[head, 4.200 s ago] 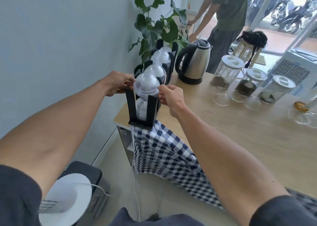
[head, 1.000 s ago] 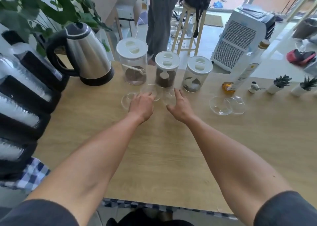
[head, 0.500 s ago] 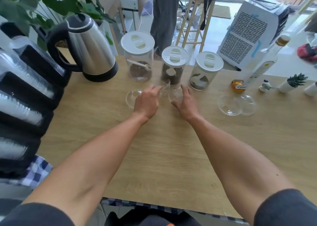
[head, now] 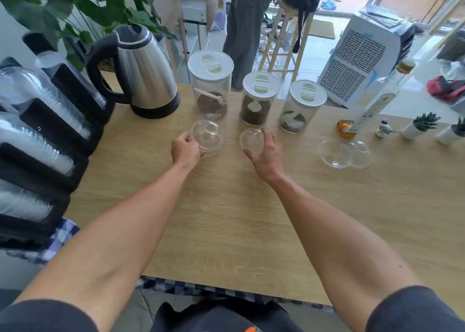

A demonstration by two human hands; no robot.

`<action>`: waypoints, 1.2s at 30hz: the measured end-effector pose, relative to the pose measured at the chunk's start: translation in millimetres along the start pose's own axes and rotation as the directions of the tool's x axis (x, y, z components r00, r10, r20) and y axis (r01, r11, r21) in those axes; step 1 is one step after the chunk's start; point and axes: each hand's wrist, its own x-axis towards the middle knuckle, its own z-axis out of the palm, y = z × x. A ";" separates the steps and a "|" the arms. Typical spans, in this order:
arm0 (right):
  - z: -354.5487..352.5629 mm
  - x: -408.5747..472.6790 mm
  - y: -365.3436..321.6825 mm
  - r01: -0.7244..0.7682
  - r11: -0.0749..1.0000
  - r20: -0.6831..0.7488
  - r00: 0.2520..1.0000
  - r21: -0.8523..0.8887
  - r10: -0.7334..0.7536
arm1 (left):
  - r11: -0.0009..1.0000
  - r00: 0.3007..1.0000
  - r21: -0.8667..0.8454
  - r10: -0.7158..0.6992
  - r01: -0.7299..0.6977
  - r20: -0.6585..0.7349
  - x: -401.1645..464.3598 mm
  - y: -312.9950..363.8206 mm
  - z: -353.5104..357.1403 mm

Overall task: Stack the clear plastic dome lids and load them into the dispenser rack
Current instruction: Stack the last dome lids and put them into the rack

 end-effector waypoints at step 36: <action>78.1 -4.3 -77.8 -0.002 1.000 0.155 0.988 0.015 0.000 | 0.985 0.971 0.173 -0.066 0.025 0.231 45.1 -14.8 -24.1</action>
